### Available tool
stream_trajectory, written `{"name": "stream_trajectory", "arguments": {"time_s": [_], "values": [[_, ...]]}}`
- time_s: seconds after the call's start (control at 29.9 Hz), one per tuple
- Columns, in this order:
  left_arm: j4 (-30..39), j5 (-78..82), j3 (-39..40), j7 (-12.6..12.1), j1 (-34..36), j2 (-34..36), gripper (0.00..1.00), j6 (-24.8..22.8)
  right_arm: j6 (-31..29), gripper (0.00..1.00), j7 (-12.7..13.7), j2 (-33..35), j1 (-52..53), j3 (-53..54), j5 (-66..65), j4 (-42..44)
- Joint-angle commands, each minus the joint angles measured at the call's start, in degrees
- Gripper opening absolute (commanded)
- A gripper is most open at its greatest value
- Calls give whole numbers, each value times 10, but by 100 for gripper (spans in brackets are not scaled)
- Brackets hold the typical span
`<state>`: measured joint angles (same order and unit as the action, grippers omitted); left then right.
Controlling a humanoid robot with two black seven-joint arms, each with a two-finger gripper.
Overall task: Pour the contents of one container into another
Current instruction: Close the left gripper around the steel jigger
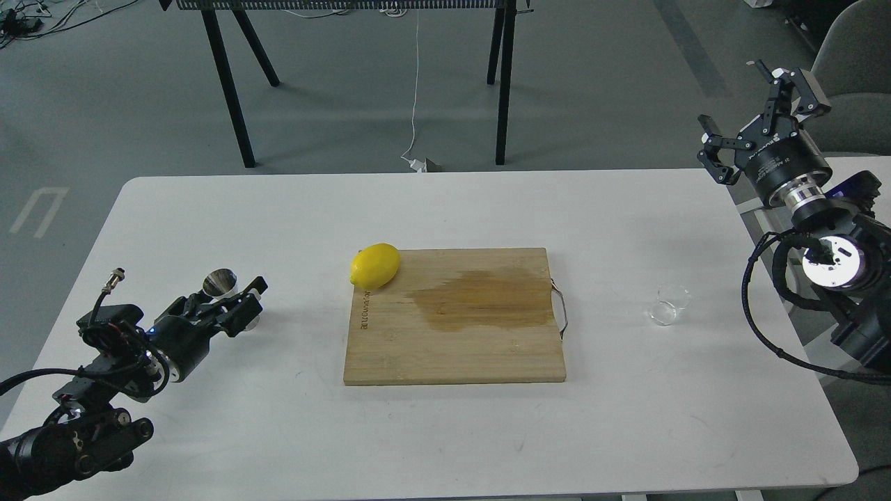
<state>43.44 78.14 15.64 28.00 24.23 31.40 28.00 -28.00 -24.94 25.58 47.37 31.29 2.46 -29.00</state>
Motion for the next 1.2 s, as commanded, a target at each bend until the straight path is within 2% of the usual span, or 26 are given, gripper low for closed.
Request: {"name": "stream_trajectory", "arguments": {"time_s": [0.0,0.43,0.6,1.17], "values": [[0,0,0,0,-2,-2,100,0,0,99,0,0,-1,0,0,0],[-12,0,0,0,-2,-25,100,0,0,99,0,1,-1,0,0,4],[-41,0,0,0,-1,-34,99,0,0,99,0,1,-1,0,0,4],[-53,1,-2,0,-1,-40,81,0,0,99,0,1,-4,0,0,4]]}}
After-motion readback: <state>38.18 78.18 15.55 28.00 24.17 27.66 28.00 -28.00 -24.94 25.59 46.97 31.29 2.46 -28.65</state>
